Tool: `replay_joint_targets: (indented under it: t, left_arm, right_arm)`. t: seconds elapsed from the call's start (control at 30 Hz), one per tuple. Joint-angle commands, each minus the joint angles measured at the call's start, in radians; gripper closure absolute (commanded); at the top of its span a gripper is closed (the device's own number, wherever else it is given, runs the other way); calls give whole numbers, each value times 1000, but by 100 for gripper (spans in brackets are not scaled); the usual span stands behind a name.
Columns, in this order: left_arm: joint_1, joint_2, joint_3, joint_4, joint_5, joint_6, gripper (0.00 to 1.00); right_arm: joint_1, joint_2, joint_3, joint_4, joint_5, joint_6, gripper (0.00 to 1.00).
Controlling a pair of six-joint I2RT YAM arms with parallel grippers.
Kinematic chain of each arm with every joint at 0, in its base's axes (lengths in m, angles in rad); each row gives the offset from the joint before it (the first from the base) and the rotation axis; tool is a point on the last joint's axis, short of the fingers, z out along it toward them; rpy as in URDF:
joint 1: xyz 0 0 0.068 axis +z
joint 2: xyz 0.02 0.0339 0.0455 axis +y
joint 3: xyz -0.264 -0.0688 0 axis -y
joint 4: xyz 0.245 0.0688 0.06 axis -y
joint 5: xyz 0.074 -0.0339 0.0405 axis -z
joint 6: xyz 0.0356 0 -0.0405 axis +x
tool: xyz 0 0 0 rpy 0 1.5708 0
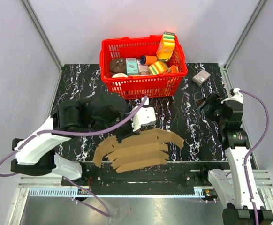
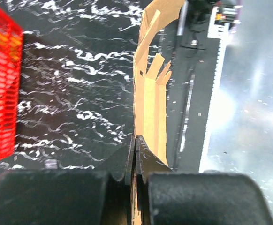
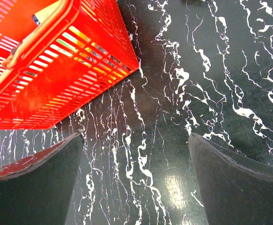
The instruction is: Fold the paper box
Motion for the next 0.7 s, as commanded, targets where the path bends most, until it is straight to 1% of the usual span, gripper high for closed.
replay_joint_targets:
  t: [0.0,0.07,0.13,0.17,0.23,0.27,0.4,0.43,0.5,0.67]
  left_arm:
    - [-6,-67,26,29,214,-13,100]
    - [-6,-79,-24,47,258,-15,100]
    - [-6,-93,-76,75,262,-13,100]
    - [-5,-95,-142,87,233,-15,100]
    - [-6,-90,-217,127,187,-22,100]
    - [-6,-84,-289,142,147,-26,100]
    - [1,-44,-431,240,127,-6,100]
    - [7,-41,-475,288,134,5,100]
    - [38,-38,-512,332,151,29,100]
    - [116,-22,-555,400,122,63,100]
  right_arm:
    - [0,1,42,25,16,-8,0]
    - [0,-1,40,25,16,-5,0]
    - [0,-4,39,25,16,-8,0]
    - [0,-4,37,24,19,-7,0]
    - [0,-7,31,27,19,-8,0]
    - [0,-7,28,28,19,-4,0]
    - [0,-2,21,34,8,2,0]
    - [0,2,22,36,7,2,0]
    - [0,3,22,36,8,2,0]
    - [0,-1,17,40,8,1,0]
